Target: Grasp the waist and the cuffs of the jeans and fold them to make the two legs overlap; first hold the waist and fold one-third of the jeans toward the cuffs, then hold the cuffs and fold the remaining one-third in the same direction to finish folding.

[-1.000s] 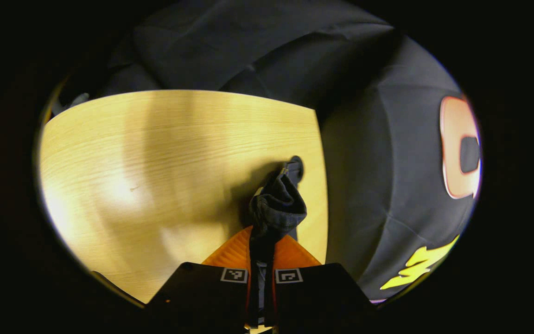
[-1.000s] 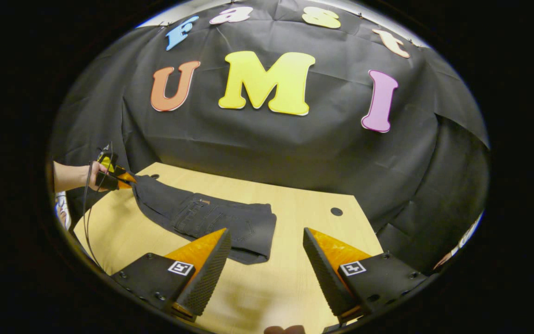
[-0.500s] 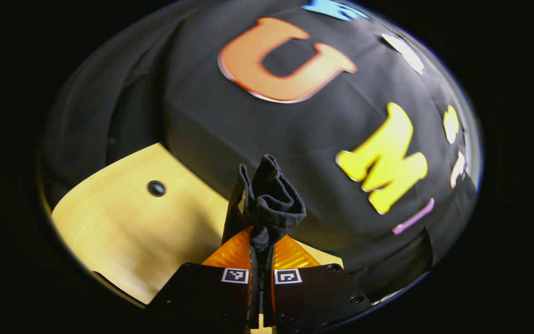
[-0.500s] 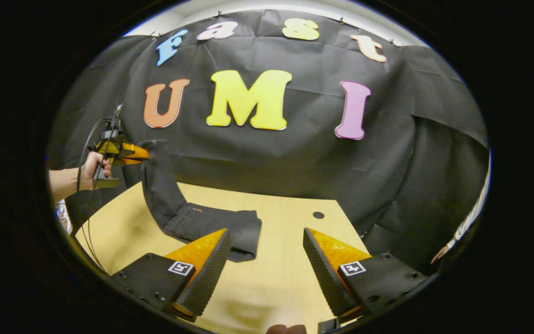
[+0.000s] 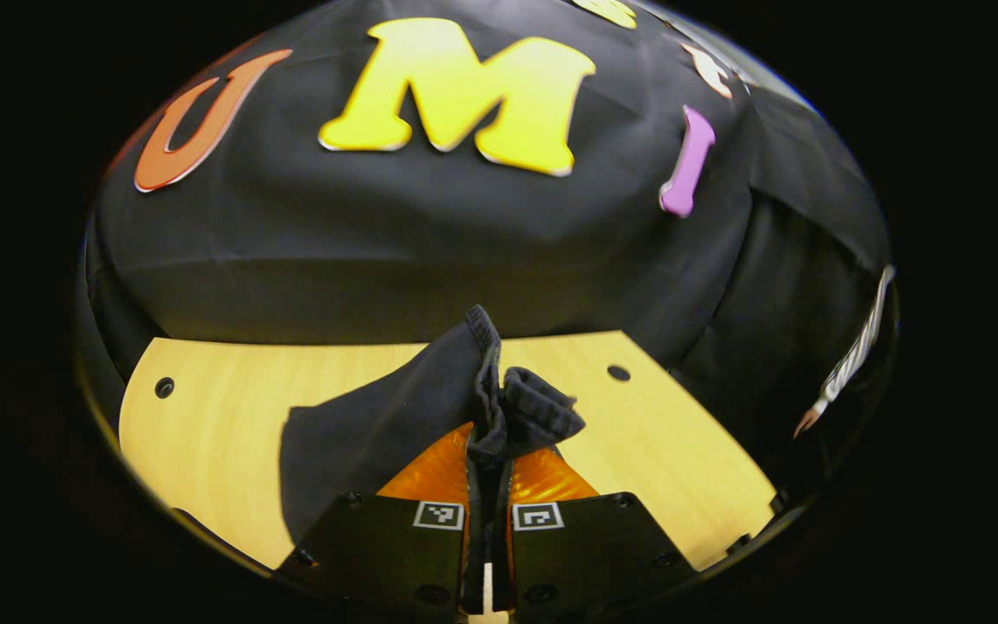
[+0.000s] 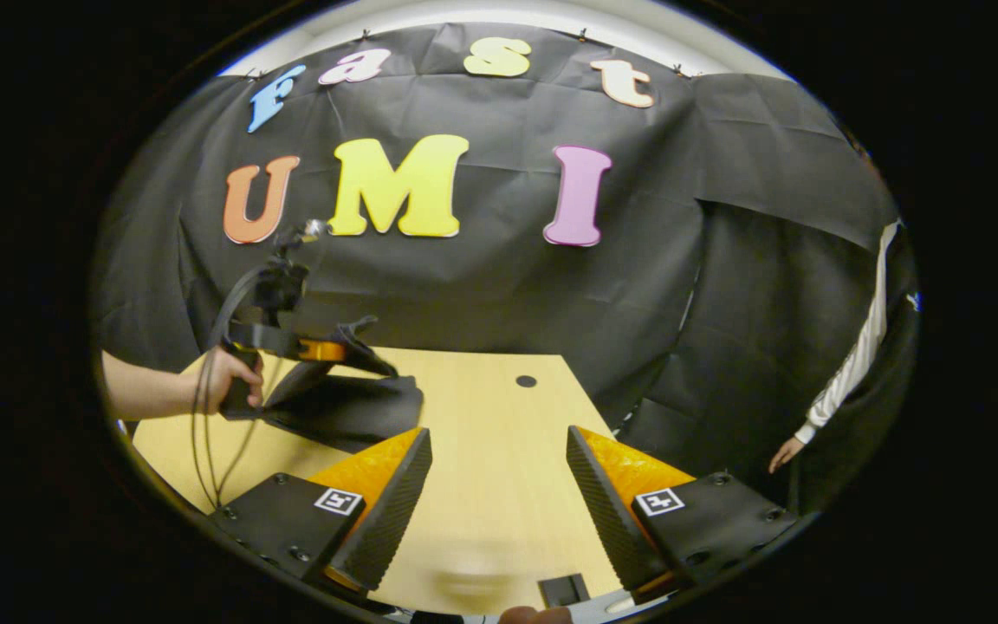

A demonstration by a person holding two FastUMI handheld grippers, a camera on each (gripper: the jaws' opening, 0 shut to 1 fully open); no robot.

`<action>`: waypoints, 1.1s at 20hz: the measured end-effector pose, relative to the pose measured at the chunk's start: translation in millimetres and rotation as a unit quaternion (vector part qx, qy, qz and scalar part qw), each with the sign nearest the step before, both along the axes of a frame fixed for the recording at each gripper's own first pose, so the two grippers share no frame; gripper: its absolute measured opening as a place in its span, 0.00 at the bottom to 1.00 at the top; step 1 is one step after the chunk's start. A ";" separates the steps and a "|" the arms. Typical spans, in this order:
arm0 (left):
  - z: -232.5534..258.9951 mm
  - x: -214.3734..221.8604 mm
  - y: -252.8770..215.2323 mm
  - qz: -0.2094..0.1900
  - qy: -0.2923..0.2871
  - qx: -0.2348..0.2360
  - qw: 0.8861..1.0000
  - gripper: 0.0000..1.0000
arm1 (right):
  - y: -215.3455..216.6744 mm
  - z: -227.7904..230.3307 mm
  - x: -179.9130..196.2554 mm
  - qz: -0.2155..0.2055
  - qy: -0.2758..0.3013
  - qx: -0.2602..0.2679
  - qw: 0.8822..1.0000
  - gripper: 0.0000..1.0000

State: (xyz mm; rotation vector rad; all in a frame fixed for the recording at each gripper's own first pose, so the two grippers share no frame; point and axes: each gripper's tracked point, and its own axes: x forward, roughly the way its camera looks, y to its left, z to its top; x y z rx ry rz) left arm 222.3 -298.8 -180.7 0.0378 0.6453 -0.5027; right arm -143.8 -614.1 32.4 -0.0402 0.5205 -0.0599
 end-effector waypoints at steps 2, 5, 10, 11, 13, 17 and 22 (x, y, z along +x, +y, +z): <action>-40.0 4.6 -8.8 0.010 0.018 0.036 0.999 0.07 | -17.2 -1.5 -10.8 -0.011 0.010 -0.013 1.000 0.98; -56.7 14.1 -8.4 0.026 0.042 0.043 0.998 0.16 | -34.0 -1.5 -20.0 -0.020 0.019 -0.023 0.999 0.98; -30.0 -17.9 -21.0 0.055 0.064 -0.024 0.996 0.71 | -23.1 5.7 -0.2 -0.001 0.005 0.000 1.000 0.98; -9.2 -21.7 -18.8 0.055 0.061 -0.049 0.995 0.85 | -11.2 11.8 13.8 0.011 -0.007 0.007 1.000 0.98; 50.9 -28.9 -10.5 0.048 0.032 -0.108 0.992 0.74 | 17.9 28.5 40.8 0.042 -0.035 0.022 0.998 0.98; 201.8 -36.7 54.8 0.067 -0.096 -0.128 0.985 0.85 | 83.5 74.5 89.2 0.102 -0.102 0.058 0.988 0.98; 328.9 -74.5 127.3 0.128 -0.233 -0.130 0.955 0.98 | 131.8 149.6 114.7 0.114 -0.194 0.072 0.972 0.98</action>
